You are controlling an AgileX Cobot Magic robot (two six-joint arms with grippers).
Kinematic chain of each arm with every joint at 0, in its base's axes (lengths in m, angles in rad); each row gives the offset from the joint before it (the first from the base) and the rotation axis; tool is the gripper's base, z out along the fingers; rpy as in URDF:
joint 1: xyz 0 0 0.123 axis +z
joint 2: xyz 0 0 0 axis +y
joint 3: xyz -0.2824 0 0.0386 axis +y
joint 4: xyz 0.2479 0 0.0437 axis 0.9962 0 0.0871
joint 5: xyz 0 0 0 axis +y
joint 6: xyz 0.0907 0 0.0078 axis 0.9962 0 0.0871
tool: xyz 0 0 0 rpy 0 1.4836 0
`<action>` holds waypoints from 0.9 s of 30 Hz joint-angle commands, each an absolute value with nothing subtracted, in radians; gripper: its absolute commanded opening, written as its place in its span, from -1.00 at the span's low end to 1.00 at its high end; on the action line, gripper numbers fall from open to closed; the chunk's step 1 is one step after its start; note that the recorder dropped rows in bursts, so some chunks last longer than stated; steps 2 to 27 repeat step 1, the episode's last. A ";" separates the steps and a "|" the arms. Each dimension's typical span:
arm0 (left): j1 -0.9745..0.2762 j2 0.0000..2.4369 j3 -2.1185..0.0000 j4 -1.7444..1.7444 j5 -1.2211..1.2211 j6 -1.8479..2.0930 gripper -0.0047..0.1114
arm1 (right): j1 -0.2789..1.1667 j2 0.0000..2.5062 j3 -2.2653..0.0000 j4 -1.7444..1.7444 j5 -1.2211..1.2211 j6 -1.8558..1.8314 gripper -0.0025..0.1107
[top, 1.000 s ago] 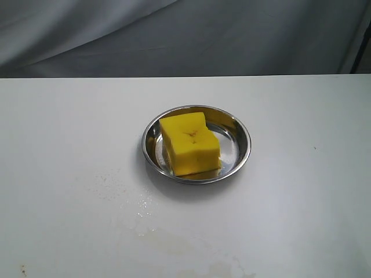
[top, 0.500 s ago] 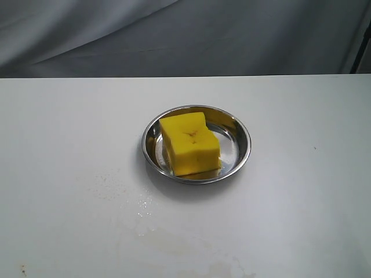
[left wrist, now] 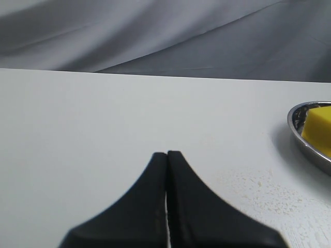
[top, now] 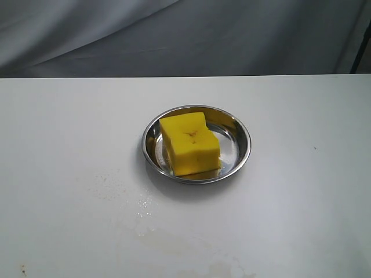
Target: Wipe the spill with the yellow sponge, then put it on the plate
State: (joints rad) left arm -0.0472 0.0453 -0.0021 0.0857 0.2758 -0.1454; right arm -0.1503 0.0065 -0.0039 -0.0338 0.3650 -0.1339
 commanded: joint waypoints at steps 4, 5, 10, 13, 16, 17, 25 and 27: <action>-0.046 0.048 0.000 0.091 0.263 -0.151 -0.92 | -0.149 0.000 0.000 -0.035 0.359 -0.139 -0.96; -0.046 0.048 0.000 0.091 0.263 -0.151 -0.92 | -0.149 0.000 0.000 -0.035 0.359 -0.139 -0.96; -0.046 0.048 0.000 0.091 0.263 -0.151 -0.92 | -0.149 0.000 0.000 -0.035 0.359 -0.139 -0.96; -0.046 0.048 0.000 0.091 0.263 -0.151 -0.92 | -0.149 0.000 0.000 -0.035 0.359 -0.139 -0.96; -0.046 0.048 0.000 0.091 0.263 -0.151 -0.92 | -0.149 0.000 0.000 -0.035 0.359 -0.139 -0.96; -0.046 0.048 0.000 0.091 0.263 -0.151 -0.92 | -0.149 0.000 0.000 -0.035 0.359 -0.139 -0.96; -0.046 0.048 0.000 0.091 0.263 -0.151 -0.92 | -0.149 0.000 0.000 -0.035 0.359 -0.139 -0.96; -0.046 0.048 0.000 0.091 0.263 -0.151 -0.92 | -0.149 0.000 0.000 -0.035 0.359 -0.139 -0.96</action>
